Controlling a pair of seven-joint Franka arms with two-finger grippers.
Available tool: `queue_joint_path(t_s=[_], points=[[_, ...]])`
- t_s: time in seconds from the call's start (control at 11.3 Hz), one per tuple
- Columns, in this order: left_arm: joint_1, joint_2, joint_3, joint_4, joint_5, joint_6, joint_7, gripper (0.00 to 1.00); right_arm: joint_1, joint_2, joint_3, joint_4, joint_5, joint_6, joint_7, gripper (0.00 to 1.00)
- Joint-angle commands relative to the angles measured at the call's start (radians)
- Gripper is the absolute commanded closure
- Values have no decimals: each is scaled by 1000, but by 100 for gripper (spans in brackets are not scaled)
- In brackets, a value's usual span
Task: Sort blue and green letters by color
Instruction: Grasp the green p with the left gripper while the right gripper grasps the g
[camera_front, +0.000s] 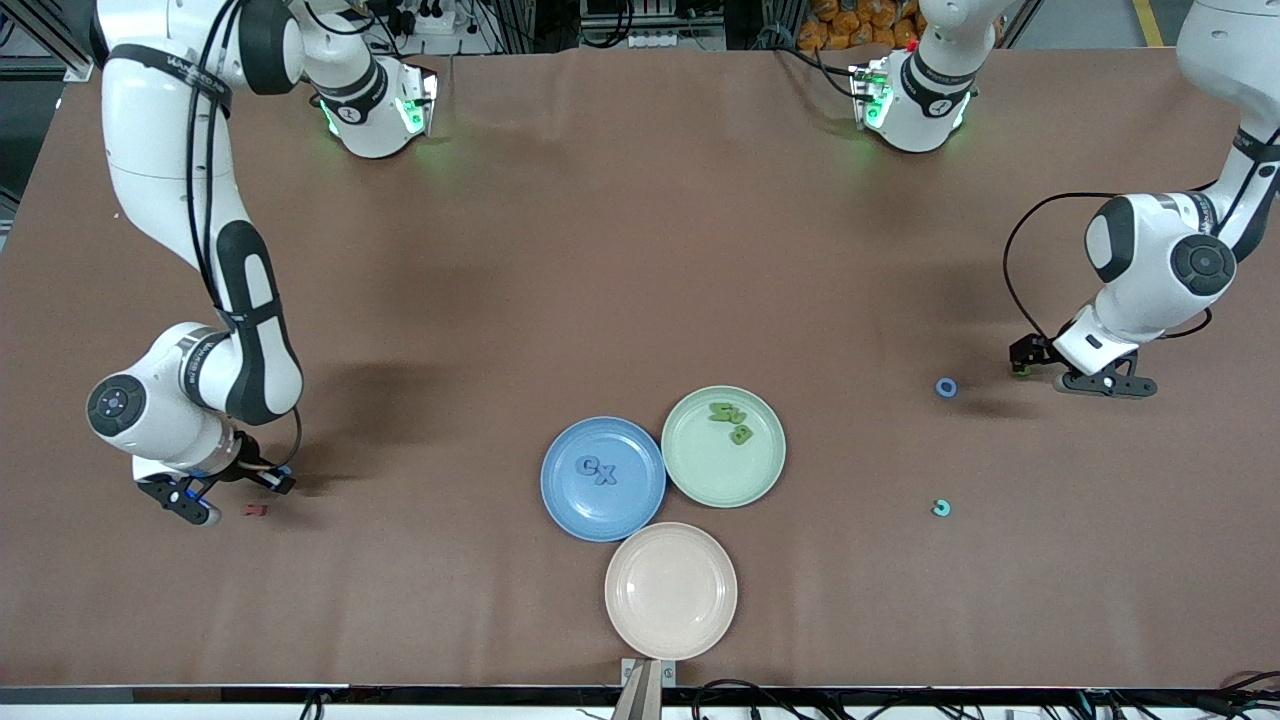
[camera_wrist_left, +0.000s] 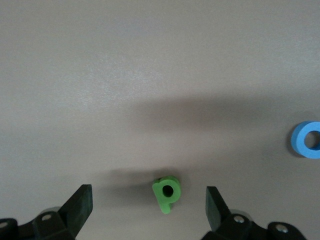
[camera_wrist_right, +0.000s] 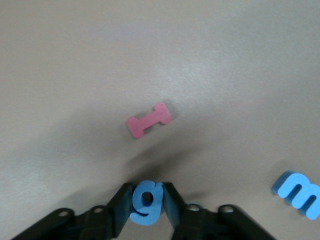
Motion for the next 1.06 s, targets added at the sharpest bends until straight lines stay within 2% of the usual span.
queue_joint_path(t_s=[0.0, 0.35, 0.44, 0.62, 0.71, 0.8, 0.97], points=[[15, -3, -18, -41, -41, 59, 12, 0, 24, 0, 2, 75, -8, -81, 2, 100], [15, 35, -16, -61, -43, 122, 7, 0, 53, -2, 14, 194, 11, -251, 15, 100], [15, 35, -16, -63, -43, 124, 7, 0, 61, -2, 31, 200, 14, -255, 38, 100], [17, 35, -15, -73, -43, 128, 7, 0, 62, 0, 104, 206, 14, -246, 117, 100], [21, 37, -14, -79, -44, 131, 7, 6, 62, 0, 139, 209, 18, -246, 142, 100], [28, 37, -14, -84, -46, 131, 7, 21, 62, 1, 176, 220, 49, -244, 183, 100], [40, 37, -14, -90, -46, 131, 12, 65, 64, 4, 247, 237, 75, -230, 197, 100]])
